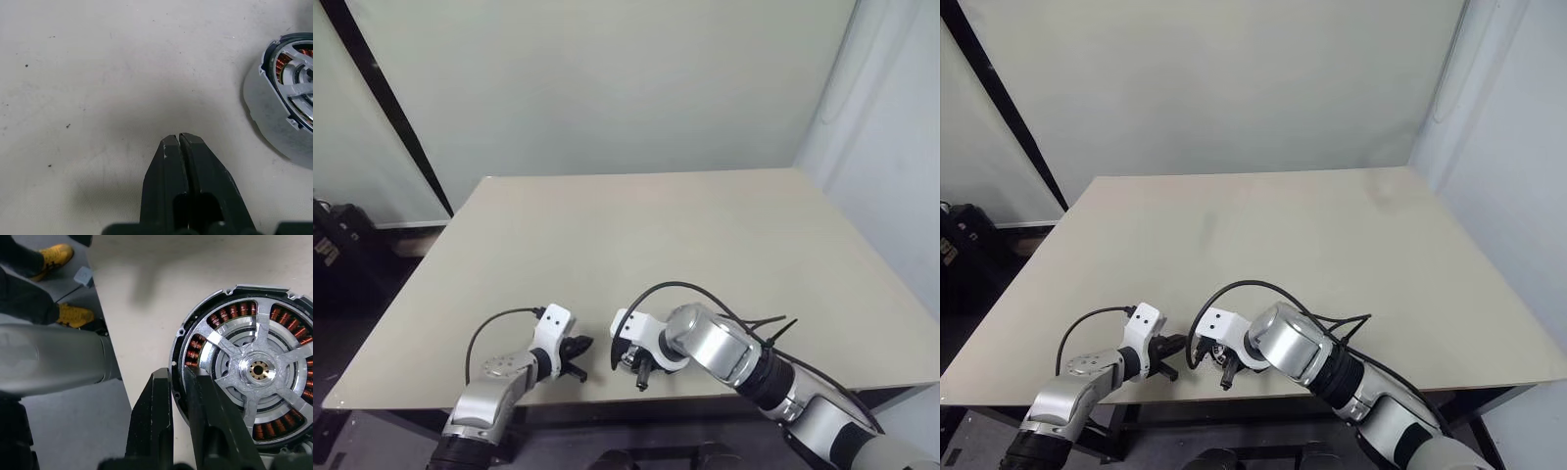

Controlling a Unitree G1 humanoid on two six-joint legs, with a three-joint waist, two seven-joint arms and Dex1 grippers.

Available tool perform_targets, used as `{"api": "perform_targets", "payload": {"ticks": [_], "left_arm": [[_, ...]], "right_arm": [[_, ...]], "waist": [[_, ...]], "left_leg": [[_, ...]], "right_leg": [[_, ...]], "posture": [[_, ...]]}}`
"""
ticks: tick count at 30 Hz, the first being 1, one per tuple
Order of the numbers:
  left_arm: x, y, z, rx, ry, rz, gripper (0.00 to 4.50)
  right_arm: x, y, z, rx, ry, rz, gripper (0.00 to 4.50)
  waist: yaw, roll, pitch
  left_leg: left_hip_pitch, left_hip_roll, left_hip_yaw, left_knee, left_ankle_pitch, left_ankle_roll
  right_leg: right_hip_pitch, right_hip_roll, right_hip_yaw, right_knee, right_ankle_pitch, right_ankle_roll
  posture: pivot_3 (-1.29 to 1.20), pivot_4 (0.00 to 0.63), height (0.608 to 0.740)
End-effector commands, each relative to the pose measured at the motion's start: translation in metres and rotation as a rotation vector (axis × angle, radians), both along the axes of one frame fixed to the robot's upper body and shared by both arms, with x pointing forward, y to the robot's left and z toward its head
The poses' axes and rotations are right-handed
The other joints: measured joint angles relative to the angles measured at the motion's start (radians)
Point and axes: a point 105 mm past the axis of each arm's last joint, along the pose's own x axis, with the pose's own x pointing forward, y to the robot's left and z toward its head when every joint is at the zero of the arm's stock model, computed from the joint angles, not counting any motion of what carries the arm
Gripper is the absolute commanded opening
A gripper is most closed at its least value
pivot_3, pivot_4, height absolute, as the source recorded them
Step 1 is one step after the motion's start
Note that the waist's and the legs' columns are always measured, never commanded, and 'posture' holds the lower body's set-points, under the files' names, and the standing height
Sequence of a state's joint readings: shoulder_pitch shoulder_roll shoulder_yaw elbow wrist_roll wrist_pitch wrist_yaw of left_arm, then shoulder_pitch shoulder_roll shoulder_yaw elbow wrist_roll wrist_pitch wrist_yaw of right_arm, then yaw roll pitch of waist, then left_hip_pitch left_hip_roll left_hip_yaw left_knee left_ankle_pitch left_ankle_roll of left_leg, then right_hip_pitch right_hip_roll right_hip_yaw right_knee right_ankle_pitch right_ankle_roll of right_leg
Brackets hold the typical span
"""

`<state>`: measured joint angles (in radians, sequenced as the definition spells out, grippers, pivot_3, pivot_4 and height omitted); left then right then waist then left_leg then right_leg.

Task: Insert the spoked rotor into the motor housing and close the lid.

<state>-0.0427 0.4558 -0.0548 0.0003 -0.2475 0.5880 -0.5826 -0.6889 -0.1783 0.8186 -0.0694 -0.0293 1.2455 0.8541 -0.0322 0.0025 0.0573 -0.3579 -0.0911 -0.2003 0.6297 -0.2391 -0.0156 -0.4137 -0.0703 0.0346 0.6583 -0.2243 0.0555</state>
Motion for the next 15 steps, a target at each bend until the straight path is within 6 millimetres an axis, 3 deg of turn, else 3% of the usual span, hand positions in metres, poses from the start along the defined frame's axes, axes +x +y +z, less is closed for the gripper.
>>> {"api": "perform_targets", "payload": {"ticks": [1, 2, 4, 12, 13, 15], "left_arm": [[0.006, -0.001, 0.01, 0.004, -0.048, -0.007, 0.0], [0.006, -0.001, 0.01, 0.004, -0.049, -0.008, 0.0], [0.007, -0.001, 0.01, 0.005, -0.05, -0.01, 0.0], [0.009, -0.003, 0.011, 0.003, -0.053, -0.015, 0.0], [0.009, -0.003, 0.011, 0.003, -0.054, -0.016, 0.0], [0.009, -0.003, 0.011, 0.002, -0.054, -0.017, 0.0]], "right_arm": [[-0.007, 0.015, 0.017, 0.06, -0.031, 0.104, 0.09], [-0.007, 0.015, 0.018, 0.062, -0.038, 0.109, 0.83], [-0.006, 0.015, 0.02, 0.065, -0.058, 0.12, 1.37], [-0.01, 0.019, 0.041, 0.115, -0.103, 0.169, 4.21], [-0.009, 0.02, 0.047, 0.131, -0.121, 0.169, 4.47], [-0.007, 0.021, 0.055, 0.15, -0.141, 0.168, 4.47]], "waist": [[0.0, 0.0, 0.0], [0.0, 0.0, 0.0], [0.0, 0.0, 0.0], [0.001, 0.0, 0.0], [0.001, 0.0, 0.0], [0.001, 0.0, 0.0]], "left_leg": [[0.0, 0.0, 0.0, 0.0, 0.0, 0.0], [0.0, 0.0, 0.0, 0.0, 0.0, 0.0], [0.0, 0.0, 0.0, 0.0, 0.0, 0.0], [0.0, 0.0, -0.001, 0.001, 0.0, 0.0], [0.0, 0.0, -0.001, 0.001, 0.0, 0.0], [0.0, 0.0, 0.0, 0.001, 0.0, 0.0]], "right_leg": [[0.0, 0.0, 0.0, 0.0, 0.0, 0.0], [0.0, 0.0, 0.0, 0.0, 0.0, 0.0], [0.0, 0.0, 0.0, 0.0, 0.0, 0.0], [0.001, 0.0, -0.001, 0.0, 0.0, 0.0], [0.001, 0.0, -0.001, 0.0, 0.0, 0.0], [0.001, 0.0, 0.0, 0.0, 0.0, 0.0]], "posture": [[0.0, 0.0, 0.74], [0.0, 0.0, 0.74], [0.0, 0.0, 0.74], [0.0, 0.0, 0.74], [0.0, 0.0, 0.74], [0.0, 0.0, 0.74]]}}
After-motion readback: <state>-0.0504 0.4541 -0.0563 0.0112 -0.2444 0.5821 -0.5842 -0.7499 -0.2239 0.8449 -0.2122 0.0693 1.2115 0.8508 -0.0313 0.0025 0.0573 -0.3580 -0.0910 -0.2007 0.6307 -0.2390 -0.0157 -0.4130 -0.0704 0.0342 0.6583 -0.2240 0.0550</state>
